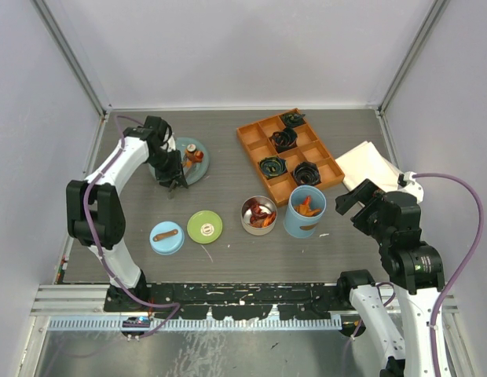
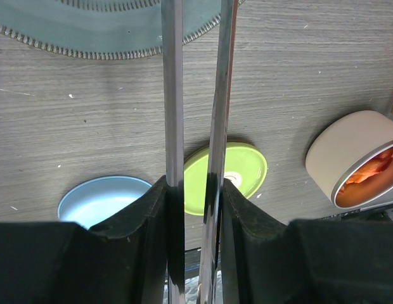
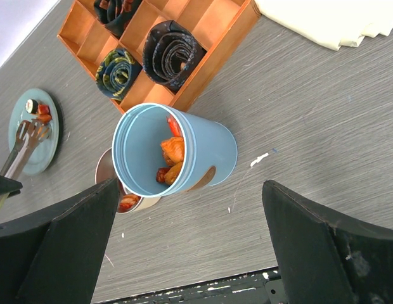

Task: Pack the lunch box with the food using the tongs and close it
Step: Pick up the fake food from the plate.

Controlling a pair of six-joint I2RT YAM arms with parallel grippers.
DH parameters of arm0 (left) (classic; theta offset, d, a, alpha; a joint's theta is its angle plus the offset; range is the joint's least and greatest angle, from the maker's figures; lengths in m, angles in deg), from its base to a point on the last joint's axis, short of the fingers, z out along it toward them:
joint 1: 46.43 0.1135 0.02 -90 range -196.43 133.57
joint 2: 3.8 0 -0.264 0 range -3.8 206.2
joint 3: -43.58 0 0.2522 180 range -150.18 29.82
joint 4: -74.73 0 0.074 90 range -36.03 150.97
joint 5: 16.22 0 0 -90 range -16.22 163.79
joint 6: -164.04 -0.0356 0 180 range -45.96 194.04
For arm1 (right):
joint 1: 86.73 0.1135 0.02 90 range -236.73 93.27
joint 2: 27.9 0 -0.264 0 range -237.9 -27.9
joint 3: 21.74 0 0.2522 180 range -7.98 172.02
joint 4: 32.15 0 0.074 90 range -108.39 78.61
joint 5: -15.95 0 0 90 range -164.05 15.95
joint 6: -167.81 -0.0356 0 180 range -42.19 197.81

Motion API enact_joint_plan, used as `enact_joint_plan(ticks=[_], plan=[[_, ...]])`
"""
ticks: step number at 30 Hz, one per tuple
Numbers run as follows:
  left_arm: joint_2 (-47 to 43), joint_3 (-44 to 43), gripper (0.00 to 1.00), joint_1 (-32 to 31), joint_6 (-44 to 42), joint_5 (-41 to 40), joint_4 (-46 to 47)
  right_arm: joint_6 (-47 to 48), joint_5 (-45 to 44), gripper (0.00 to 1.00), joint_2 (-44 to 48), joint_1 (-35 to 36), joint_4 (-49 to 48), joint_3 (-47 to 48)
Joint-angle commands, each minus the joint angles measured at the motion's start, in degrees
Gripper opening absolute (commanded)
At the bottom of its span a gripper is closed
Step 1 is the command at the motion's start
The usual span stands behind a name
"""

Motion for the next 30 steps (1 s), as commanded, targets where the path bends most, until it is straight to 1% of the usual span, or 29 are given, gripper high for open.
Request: enact_joint_plan(ticks=[1, 6, 21, 26, 30], plan=[[-1.3, -1.7, 0.22, 0.8, -0.5, 1.0, -0.1, 0.4, -0.9, 1.0, -0.5, -0.2, -2.4, 0.1], [-3.2, -1.5, 0.2, 1.7, -0.2, 1.3, -0.9, 0.4, -0.8, 1.0, -0.5, -0.1, -2.4, 0.3], [-9.7, -1.3, 0.21, 2.5, -0.4, 2.9, -4.7, -0.1, -0.1, 1.0, -0.2, -0.2, -2.6, -0.1], [-12.2, -1.4, 0.21, 2.5, -0.2, 6.0, -6.2, -0.2, 0.0, 1.0, 0.0, -0.2, -2.6, -0.2], [-14.5, -1.1, 0.21, 2.4, 0.1, 10.2, -7.7, -0.5, 0.3, 1.0, 0.2, -0.2, -2.7, -0.2]])
